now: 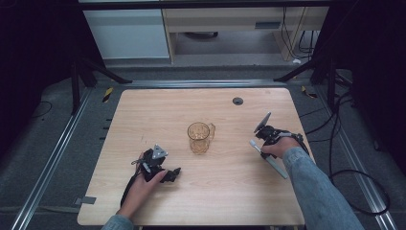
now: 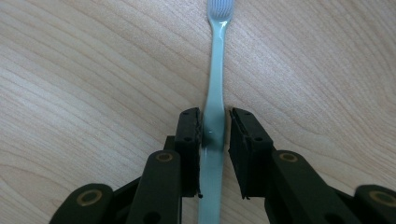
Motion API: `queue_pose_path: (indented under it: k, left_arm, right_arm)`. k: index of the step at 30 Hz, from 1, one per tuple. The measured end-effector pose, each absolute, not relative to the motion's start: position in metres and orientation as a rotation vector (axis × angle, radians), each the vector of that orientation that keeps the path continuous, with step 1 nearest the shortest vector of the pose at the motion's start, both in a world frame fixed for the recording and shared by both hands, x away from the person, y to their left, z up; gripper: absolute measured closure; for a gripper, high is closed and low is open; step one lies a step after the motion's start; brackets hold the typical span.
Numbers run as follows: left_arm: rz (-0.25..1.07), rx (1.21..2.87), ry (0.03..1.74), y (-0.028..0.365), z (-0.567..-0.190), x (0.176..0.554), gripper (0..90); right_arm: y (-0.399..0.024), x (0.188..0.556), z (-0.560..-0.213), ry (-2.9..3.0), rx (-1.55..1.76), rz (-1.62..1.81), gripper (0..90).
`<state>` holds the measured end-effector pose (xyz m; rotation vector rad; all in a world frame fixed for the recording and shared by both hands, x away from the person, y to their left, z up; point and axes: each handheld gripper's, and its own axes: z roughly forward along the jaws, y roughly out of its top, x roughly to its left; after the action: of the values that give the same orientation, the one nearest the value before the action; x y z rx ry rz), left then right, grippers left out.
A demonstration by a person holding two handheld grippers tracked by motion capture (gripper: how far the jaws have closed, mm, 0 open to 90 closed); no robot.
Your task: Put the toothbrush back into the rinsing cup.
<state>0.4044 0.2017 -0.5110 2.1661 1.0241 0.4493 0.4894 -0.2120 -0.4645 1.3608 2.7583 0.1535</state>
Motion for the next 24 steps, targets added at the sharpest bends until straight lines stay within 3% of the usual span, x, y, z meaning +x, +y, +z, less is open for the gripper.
queue_pose_path:
  k: [24]
  left_arm:
    - [0.450, 2.166, 1.024, 0.2017, -0.5110, 0.4044, 0.0]
  right_arm:
    - [-0.2100, 0.4921, -0.4675, 2.765, 1.360, 0.114, 74.5]
